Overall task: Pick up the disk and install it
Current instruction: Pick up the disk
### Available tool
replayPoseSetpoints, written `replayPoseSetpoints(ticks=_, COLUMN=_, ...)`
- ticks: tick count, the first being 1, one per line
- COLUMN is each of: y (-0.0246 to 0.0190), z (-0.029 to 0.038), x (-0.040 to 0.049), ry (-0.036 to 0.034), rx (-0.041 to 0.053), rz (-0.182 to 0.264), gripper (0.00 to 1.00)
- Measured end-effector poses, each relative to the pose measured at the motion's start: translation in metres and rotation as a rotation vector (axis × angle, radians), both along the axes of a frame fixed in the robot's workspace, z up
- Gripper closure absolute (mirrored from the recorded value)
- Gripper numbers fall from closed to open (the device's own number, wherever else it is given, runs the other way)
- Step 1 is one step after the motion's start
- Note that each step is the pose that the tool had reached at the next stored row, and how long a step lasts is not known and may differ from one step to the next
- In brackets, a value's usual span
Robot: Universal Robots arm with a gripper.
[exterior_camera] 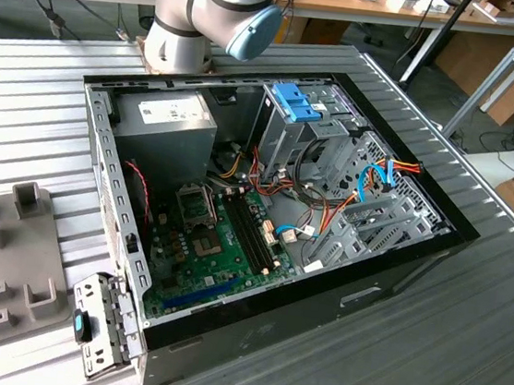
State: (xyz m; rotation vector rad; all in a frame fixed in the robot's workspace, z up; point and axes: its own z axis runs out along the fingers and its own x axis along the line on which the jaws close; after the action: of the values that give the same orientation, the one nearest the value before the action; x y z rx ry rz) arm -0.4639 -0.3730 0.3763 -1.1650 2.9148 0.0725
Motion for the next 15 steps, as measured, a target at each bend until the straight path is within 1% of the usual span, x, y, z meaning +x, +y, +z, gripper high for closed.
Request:
replayPoseSetpoints(ticks=4, y=0.0000, z=0.0000, x=0.0000, ry=0.0000, rx=0.0000, rz=0.011, gripper=0.89)
replayPoseSetpoints(ticks=7, y=0.0000, z=0.0000, x=0.0000, ry=0.0000, rx=0.0000, rz=0.047, gripper=0.89)
replayPoseSetpoints(ticks=9, y=0.0000, z=-0.0001, x=0.0000, ry=0.0000, rx=0.0000, rz=0.099, gripper=0.89)
replayPoseSetpoints(ticks=10, y=0.0000, z=-0.0002, x=0.0000, ry=-0.0001, rx=0.0000, rz=0.117, gripper=0.89)
replayPoseSetpoints(ticks=12, y=0.0001, z=-0.0003, x=0.0000, ry=0.0000, rx=0.0000, rz=0.191, gripper=0.89)
replayPoseSetpoints(ticks=13, y=0.0000, z=-0.0004, x=0.0000, ry=0.0000, rx=0.0000, rz=0.248, gripper=0.89)
replayPoseSetpoints(ticks=15, y=0.0000, z=-0.0005, x=0.0000, ry=0.0000, rx=0.0000, rz=0.295, gripper=0.89)
